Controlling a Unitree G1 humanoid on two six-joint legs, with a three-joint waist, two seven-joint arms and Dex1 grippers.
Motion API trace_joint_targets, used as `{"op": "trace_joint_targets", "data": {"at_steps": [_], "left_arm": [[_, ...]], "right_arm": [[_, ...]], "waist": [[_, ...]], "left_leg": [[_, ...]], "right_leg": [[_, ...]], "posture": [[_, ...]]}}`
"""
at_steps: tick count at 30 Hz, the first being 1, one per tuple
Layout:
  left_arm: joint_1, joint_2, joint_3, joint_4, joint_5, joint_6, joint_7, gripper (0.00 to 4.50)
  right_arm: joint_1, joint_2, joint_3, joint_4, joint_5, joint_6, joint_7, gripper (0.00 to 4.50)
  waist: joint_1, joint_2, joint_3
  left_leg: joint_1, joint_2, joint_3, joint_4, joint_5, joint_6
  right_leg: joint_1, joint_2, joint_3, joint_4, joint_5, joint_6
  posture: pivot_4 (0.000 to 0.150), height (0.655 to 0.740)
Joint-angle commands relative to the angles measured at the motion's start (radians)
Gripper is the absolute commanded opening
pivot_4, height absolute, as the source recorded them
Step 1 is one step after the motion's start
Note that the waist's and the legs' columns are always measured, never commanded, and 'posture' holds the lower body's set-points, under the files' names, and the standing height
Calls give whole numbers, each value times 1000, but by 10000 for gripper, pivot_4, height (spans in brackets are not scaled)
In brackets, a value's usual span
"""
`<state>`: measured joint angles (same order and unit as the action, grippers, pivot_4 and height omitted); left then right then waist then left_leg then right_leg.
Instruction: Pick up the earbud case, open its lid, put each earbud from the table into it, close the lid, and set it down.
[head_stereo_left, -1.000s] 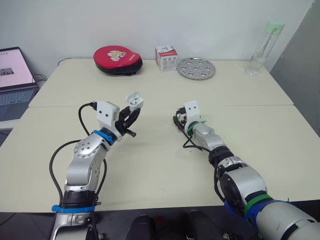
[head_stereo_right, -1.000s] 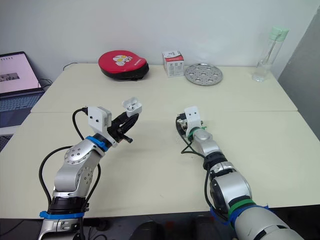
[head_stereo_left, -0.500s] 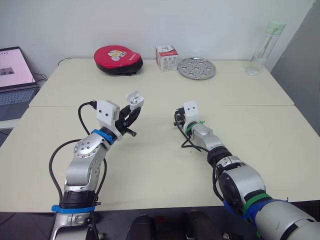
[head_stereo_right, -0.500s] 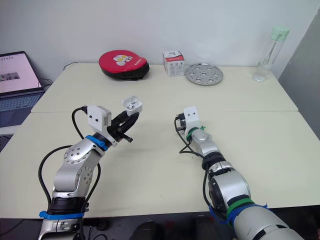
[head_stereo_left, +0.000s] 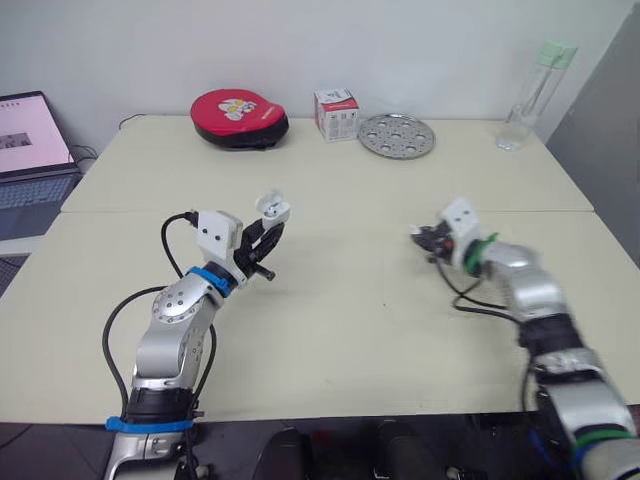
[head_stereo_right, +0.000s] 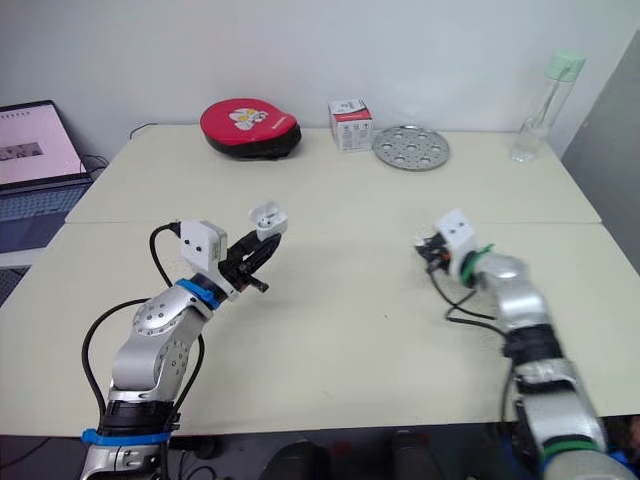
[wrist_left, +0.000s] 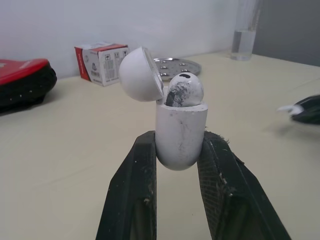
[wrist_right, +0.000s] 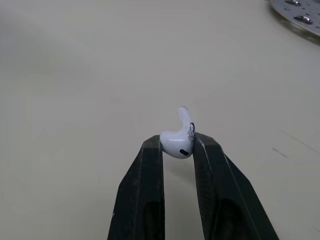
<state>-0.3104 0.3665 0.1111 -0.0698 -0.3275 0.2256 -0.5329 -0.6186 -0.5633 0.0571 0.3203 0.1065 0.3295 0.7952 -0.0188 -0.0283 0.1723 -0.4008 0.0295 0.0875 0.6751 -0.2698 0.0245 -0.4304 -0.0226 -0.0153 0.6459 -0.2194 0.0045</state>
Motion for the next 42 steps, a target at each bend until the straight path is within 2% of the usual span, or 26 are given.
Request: {"op": "trace_joint_targets", "data": {"at_steps": [1, 6, 10, 17, 23, 27, 34, 38, 41, 42], "left_arm": [[-12, -15, -13, -25, 7, -39, 1, 7717], [-4, -21, -23, -24, 5, -46, -10, 7717], [-6, -18, -25, -15, 6, -47, -19, 7717], [-25, -20, -44, 1, 10, -48, -44, 7717], [-38, -20, -41, 10, 11, -45, -51, 7717], [-30, -15, -34, 4, 9, -44, -54, 7717], [-19, -9, -26, -4, 6, -41, -51, 7717], [-22, -11, -27, 6, 8, -45, -52, 7717], [-28, -13, -29, 9, 10, -45, -52, 7717], [-29, -13, -29, 9, 10, -45, -51, 7717]], "right_arm": [[113, -103, -67, -189, 82, 96, 96, 4343], [352, -225, -187, -310, 122, 106, 126, 4343], [522, -269, -259, -392, 136, 122, 115, 4343], [623, -274, -315, -412, 134, 138, 69, 4343], [656, -276, -305, -414, 127, 140, 65, 23947], [660, -272, -332, -448, 160, 161, 67, 23947], [543, -246, -448, -485, 354, 312, 52, 23947], [516, -268, -400, -491, 308, 250, 55, 23947], [540, -303, -329, -500, 236, 200, 66, 18073], [549, -312, -309, -502, 216, 188, 67, 14862]], "waist": [[-1, 0, 0], [1, 0, 0], [4, -1, 0], [6, -1, 0], [14, -1, 0], [17, -1, 0], [18, -1, 0], [19, -1, 0], [19, -1, 0], [19, -1, 0]], "left_leg": [[0, 0, 0, 0, 0, 0], [1, 0, 1, 0, 0, 0], [1, 0, 2, 1, 0, 0], [1, 0, 2, 1, 0, 0], [1, 0, 2, 1, 0, 0], [1, 0, 1, 1, 0, 0], [1, 0, 1, 1, 0, 0], [0, 0, 1, 1, 0, 0], [0, 0, 1, 1, 0, 0], [0, 0, 1, 1, 0, 0]], "right_leg": [[0, 1, 0, 0, 0, 0], [0, 1, 1, 0, -3, 4], [0, 1, 2, -1, -3, 5], [0, 1, 2, 0, -3, 5], [0, 2, 2, -1, -3, 5], [1, 2, 2, -1, -3, 5], [1, 2, 2, 0, -3, 5], [1, 2, 2, -1, -3, 5], [1, 2, 2, -1, -3, 5], [1, 2, 2, -1, -3, 5]], "posture": [[1500, 7400], [1500, 7400], [1500, 7400], [1500, 7400], [1500, 7400], [1500, 7400], [1500, 7400], [1500, 7400], [1500, 7400], [1500, 7400]]}}
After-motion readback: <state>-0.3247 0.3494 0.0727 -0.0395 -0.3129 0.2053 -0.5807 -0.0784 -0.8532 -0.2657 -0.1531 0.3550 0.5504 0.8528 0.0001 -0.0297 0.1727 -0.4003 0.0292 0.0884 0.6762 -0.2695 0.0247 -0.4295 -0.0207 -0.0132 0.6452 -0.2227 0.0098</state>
